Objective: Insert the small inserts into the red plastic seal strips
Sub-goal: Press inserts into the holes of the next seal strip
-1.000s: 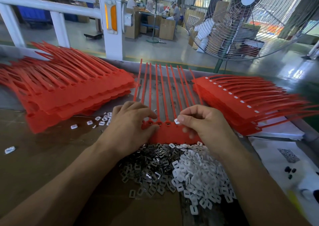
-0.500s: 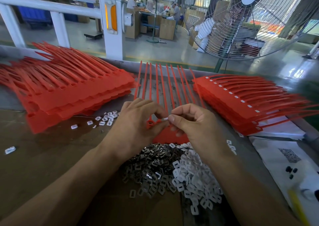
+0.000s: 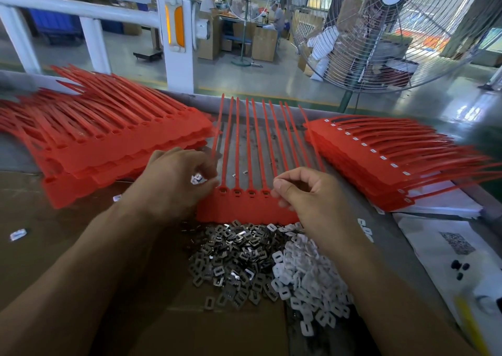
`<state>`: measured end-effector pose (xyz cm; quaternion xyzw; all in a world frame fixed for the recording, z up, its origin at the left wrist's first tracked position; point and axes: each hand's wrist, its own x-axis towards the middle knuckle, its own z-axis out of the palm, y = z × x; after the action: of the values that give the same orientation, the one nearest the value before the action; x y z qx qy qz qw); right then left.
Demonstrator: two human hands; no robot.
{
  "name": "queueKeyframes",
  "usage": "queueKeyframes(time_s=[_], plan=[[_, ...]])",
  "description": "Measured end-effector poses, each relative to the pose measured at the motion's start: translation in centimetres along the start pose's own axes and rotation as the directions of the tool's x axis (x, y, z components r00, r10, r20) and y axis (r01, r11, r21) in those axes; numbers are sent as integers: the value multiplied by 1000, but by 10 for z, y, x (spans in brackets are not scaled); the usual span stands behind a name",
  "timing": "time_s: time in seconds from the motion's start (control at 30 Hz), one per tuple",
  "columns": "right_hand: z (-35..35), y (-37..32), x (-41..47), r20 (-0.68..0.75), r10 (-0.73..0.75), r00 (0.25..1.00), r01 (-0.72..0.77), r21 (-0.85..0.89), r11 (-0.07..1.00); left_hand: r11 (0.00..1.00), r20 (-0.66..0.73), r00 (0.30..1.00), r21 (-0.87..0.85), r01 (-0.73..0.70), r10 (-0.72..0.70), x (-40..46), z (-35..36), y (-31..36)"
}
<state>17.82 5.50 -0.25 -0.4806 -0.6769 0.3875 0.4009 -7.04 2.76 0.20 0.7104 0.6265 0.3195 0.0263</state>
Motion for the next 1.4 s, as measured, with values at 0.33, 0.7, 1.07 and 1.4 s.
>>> queueKeyframes(time_s=[0.33,0.7,1.07,1.4], plan=[[0,3,-2,45,0,999,6,-120,993,997,116,991,49,63,-68,0,2,-11],[0,5,-1,73,2,997,10,-151,989,996,72,993,27,88,-90,1,3,-13],[-1,7,-1,92,-5,996,23,-195,981,944,71,942,10,329,-329,0,15,-6],[-2,7,0,109,6,994,16,-207,978,908,135,902,-31,418,-410,1,20,-4]])
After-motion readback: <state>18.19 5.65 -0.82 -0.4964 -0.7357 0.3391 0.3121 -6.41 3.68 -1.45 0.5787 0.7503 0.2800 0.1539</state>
